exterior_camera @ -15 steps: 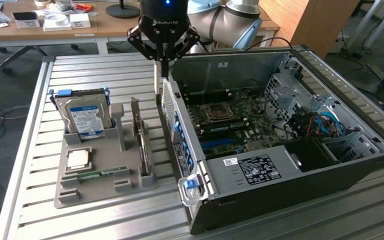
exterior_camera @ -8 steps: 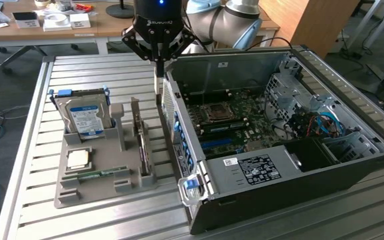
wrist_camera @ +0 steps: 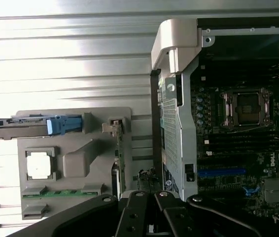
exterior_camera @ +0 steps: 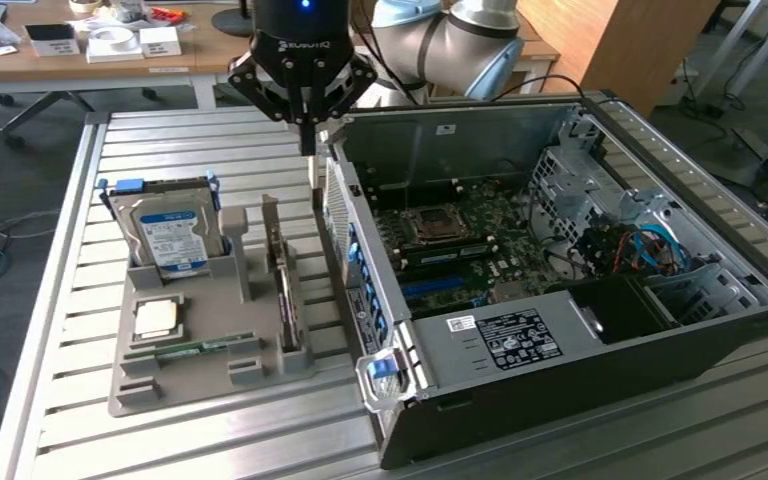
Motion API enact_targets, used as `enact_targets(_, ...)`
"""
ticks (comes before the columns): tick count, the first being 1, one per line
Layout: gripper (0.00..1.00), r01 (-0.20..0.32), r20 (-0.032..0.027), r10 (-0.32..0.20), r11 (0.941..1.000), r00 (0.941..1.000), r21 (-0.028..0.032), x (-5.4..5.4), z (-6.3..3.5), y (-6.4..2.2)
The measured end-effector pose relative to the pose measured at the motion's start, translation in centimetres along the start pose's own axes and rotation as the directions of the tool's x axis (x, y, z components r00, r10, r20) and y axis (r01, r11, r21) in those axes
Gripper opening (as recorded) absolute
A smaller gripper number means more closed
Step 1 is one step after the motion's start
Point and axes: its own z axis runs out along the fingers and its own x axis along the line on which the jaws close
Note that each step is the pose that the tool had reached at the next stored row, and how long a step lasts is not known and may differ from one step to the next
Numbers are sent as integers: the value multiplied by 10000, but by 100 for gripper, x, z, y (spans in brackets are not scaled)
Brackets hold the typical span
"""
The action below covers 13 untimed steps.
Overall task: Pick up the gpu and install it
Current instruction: 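Reach for the gpu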
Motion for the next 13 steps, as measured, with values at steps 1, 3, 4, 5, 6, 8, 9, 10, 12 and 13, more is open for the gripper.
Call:
enact_targets(1, 11, 1, -1, -1, 10000, 10000, 1, 22, -1, -2)
enact_targets(3, 11, -1, 1, 1, 10000, 10000, 0, 68, -2, -5)
enact_targets(4, 11, -1, 0, 1, 10000, 10000, 0, 93, -3, -7)
enact_targets(5, 11, -1, 0, 1, 10000, 10000, 0, 115, -3, -8)
enact_targets(6, 11, -1, 1, 1, 10000, 10000, 0, 137, -3, -10)
enact_targets(8, 11, 0, 0, 0, 10000, 10000, 0, 178, -5, -13)
enact_targets(9, 11, 0, 1, 0, 10000, 10000, 0, 196, -5, -15)
enact_targets(10, 11, 0, 0, 0, 10000, 10000, 0, 213, -6, -16)
enact_targets(12, 11, 0, 0, 0, 10000, 10000, 0, 240, -6, -18)
enact_targets(13, 11, -1, 0, 1, 10000, 10000, 1, 250, -7, -19)
